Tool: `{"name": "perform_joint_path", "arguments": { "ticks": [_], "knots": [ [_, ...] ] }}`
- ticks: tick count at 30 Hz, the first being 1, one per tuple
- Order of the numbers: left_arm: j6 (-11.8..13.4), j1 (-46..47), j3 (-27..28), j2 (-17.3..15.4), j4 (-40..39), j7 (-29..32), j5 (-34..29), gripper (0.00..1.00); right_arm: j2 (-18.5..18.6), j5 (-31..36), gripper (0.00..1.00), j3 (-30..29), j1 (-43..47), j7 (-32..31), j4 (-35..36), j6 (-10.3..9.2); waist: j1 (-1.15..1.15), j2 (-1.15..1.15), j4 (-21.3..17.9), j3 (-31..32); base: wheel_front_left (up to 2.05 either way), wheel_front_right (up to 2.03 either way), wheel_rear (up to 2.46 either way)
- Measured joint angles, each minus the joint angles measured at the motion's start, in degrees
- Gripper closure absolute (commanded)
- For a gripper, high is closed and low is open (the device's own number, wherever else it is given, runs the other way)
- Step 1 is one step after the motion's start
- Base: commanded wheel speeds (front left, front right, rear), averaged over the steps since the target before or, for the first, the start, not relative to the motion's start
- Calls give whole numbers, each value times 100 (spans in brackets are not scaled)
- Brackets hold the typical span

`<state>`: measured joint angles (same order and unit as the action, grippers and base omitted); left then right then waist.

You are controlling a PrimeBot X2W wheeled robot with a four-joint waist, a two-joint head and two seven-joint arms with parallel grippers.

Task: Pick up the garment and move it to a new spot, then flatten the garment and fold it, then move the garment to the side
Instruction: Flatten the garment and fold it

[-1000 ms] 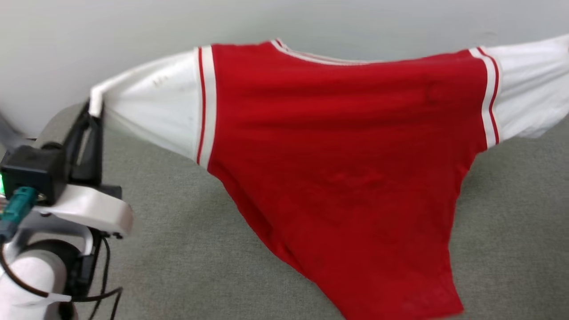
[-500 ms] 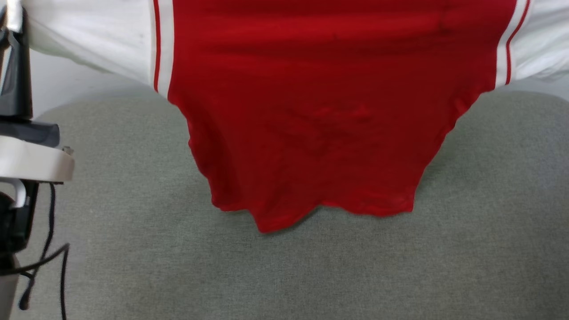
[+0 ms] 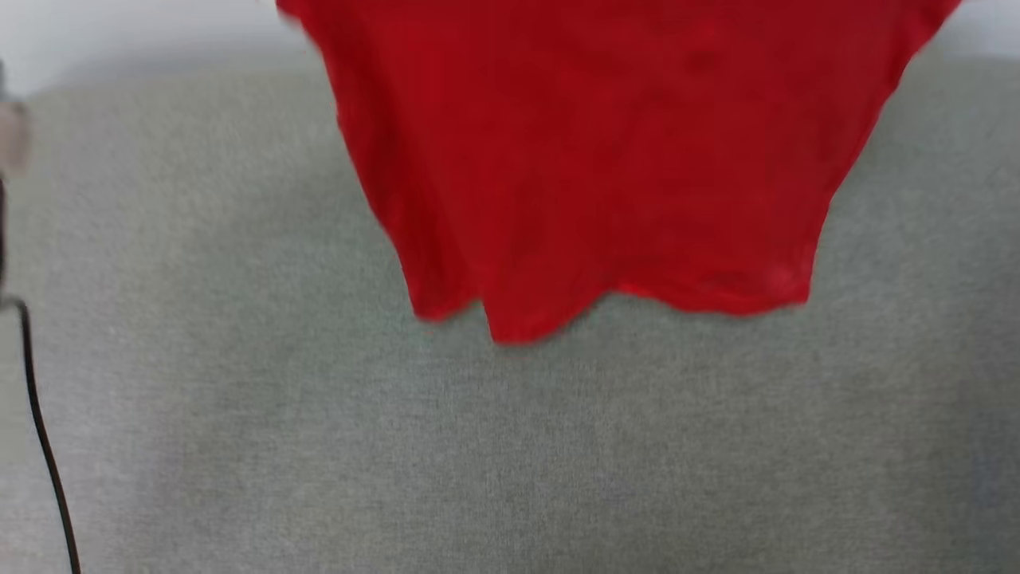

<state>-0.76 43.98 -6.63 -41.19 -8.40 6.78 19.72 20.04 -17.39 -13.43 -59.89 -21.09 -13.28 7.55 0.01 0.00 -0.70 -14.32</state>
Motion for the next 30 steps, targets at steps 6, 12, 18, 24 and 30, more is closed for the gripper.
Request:
{"name": "perform_joint_path", "arguments": {
  "ticks": [6, 12, 18, 24, 30],
  "knots": [
    [-360, 1515, -323, -12, 789, -182, -207, 100, -49, 442, 100, -124, -1106, 286, -527, 0, 0, 0, 40, -792, 0, 0, 0],
    [-510, 3081, -682, 178, 1755, -541, -502, 100, -123, 922, 100, -358, -2275, 710, -1191, 0, 1, 0, 100, -1527, 0, 0, 0],
    [-532, 4403, -829, 497, 2707, -1087, -657, 100, -229, 1172, 100, -573, -3286, 1136, -1805, 0, 2, 0, 195, -2097, 0, 0, 0],
    [-511, 4944, -969, 801, 3618, -1561, -703, 100, -417, 1538, 100, -984, -3816, 1678, -2303, 0, 1, 0, 317, -2456, 0, 0, 0],
    [-539, 4807, -1166, 1068, 4170, -1925, -675, 100, -464, 1611, 100, -932, -3600, 1929, -2696, -1, 1, 0, 400, -2543, 0, 0, 0]
  ]
}}
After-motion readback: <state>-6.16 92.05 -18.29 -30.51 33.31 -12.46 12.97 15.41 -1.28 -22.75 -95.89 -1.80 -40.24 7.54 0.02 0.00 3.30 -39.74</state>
